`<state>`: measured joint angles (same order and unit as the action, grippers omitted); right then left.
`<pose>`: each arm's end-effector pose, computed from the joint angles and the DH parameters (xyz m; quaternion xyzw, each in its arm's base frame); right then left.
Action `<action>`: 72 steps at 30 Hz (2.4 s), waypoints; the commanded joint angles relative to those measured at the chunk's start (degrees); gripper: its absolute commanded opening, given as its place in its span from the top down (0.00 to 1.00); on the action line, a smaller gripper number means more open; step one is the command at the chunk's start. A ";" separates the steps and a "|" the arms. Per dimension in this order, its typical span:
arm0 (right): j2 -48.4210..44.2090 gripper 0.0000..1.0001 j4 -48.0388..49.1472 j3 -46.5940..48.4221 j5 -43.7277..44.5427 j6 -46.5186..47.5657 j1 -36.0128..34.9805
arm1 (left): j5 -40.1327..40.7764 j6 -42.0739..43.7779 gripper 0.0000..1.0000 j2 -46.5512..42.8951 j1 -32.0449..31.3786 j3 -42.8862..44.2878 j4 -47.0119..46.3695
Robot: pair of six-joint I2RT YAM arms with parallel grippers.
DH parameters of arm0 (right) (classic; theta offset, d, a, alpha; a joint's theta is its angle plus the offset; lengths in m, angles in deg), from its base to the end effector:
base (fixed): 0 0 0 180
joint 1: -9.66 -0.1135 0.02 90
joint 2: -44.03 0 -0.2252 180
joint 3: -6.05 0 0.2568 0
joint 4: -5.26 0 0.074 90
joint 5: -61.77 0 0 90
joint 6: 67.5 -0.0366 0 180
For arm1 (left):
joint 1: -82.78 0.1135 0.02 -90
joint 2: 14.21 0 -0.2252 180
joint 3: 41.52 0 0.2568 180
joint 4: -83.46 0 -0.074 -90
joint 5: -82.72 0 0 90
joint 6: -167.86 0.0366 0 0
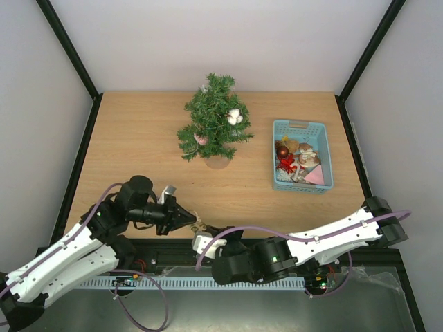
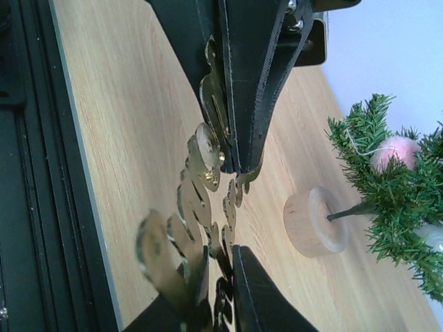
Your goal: Decorate the small christmas tree
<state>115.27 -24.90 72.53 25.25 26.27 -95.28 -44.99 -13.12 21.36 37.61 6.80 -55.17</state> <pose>-0.0443 0.2801 0.2506 -0.5223 0.6305 0.0657 0.5704 0.1094 -0.1418 0.2519 0.1648 -0.8138 0.5518 0.0775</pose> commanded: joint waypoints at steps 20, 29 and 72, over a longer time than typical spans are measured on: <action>-13.67 0.99 -5.76 4.82 -14.64 -12.17 10.49 | -6.20 32.77 0.42 7.76 25.28 18.65 16.48; -19.25 0.99 -7.36 13.84 -38.17 -16.72 30.83 | 5.02 37.63 0.48 6.94 27.93 22.30 11.07; -5.96 0.99 -0.73 34.24 -78.49 -22.49 87.52 | 3.71 43.46 0.41 17.95 37.87 16.12 -10.37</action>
<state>114.57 -26.16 110.24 -55.34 5.29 -7.90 -41.97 30.90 42.97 75.09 27.39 -65.42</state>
